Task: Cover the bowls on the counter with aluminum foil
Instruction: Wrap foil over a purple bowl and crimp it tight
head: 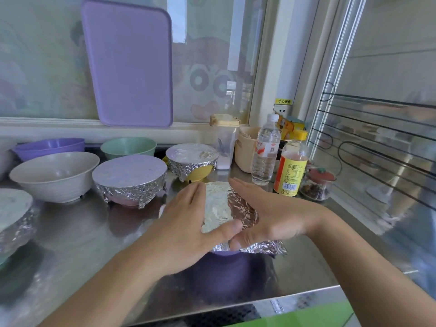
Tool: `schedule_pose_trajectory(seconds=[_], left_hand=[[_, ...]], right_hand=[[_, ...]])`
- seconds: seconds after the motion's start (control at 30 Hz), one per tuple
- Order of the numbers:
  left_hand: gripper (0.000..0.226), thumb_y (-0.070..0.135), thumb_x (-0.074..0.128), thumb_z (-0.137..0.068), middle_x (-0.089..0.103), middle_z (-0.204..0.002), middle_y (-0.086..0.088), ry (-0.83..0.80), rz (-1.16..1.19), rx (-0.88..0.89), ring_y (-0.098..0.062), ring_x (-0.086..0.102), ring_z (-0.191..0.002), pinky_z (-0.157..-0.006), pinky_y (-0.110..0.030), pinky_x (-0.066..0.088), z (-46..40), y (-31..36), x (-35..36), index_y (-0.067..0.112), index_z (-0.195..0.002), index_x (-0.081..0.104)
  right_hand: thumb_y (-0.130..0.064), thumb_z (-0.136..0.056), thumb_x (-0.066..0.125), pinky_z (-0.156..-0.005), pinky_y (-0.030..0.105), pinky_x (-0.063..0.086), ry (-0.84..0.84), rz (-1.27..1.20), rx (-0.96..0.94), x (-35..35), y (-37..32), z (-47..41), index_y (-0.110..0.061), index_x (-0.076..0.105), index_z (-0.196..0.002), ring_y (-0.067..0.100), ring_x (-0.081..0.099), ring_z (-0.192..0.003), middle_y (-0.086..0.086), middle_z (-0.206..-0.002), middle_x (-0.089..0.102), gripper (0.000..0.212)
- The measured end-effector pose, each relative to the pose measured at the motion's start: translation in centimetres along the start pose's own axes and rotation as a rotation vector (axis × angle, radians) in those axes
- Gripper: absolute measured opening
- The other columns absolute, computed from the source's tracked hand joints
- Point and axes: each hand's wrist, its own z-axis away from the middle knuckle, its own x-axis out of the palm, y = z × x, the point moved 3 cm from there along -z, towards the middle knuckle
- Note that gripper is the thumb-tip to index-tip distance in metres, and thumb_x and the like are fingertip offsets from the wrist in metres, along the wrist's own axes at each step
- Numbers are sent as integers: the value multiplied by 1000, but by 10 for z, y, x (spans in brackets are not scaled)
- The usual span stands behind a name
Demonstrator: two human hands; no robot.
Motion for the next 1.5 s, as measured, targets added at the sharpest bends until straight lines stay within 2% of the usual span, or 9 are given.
schedule_pose_trajectory(seconds=[0.1,0.2,0.43,0.6,0.7,0.9,1.2,1.33,1.5], left_hand=[[150,112,16,-51,0,-169,19,-21,1,16,3,1,-153,-125,-24,10,2,2,-1,18,-166,-3],[160,114,29,-46,-10,-173,14,-69,-15,2,-1,-4,-157,-130,-32,10,0,-4,0,16,-166,-11],[170,116,36,-36,-11,-173,14,-69,-19,14,-2,-4,-158,-131,-34,13,0,-7,0,17,-166,-14],[164,111,51,-45,-5,-171,20,-56,22,29,-4,10,-158,-129,-36,23,1,-10,0,20,-166,-12],[156,106,59,-51,-9,-167,27,-47,12,31,-4,4,-156,-128,-33,18,5,-7,-5,27,-165,-15],[147,104,57,-56,-2,-164,25,1,25,57,-1,7,-153,-128,-35,21,6,5,-6,29,-164,-8],[152,100,64,-57,-20,-165,33,-63,70,-18,4,-5,-156,-130,-34,16,6,-11,-5,30,-165,-16],[145,91,70,-61,-28,-151,47,-119,87,11,10,-15,-152,-129,-28,7,11,-4,-13,37,-164,-18],[139,104,41,-65,-29,-167,20,-14,-18,-12,-5,-19,-157,-126,-33,-3,15,32,-4,28,-163,-21]], right_hand=[[-55,-84,83,-121,20,0,-6,21,5,0,-2,2,-44,-19,-162,-19,-12,-137,-38,-154,-16,129],[-60,-83,81,-122,22,-2,-3,31,13,2,-1,2,-37,-19,-164,-8,-16,-151,-24,-170,-21,131],[-62,-80,84,-127,24,-1,58,58,4,10,2,0,-31,-20,-165,-3,-17,-156,-23,-171,-23,138],[-61,-72,89,-131,31,1,37,38,-15,9,8,1,-37,-20,-164,-6,-20,-154,-27,-168,-27,145],[-63,-73,89,-131,33,3,33,-76,-55,2,15,2,-45,-14,-165,-9,-15,-154,-30,-168,-23,139],[-69,-73,84,-132,34,3,94,-173,-72,9,21,-5,-43,-3,-167,-11,-9,-154,-32,-168,-15,131],[-68,-75,83,-129,28,5,139,-154,-51,14,19,3,-44,-2,-166,-11,-6,-154,-34,-166,-4,127],[-82,-91,50,-128,37,13,247,-221,-43,10,14,-1,-43,11,-167,-3,6,-156,-27,-171,8,94],[-60,-108,39,-127,28,13,325,-155,-28,16,7,-22,-40,20,-167,-1,13,-157,-23,-172,18,65]])
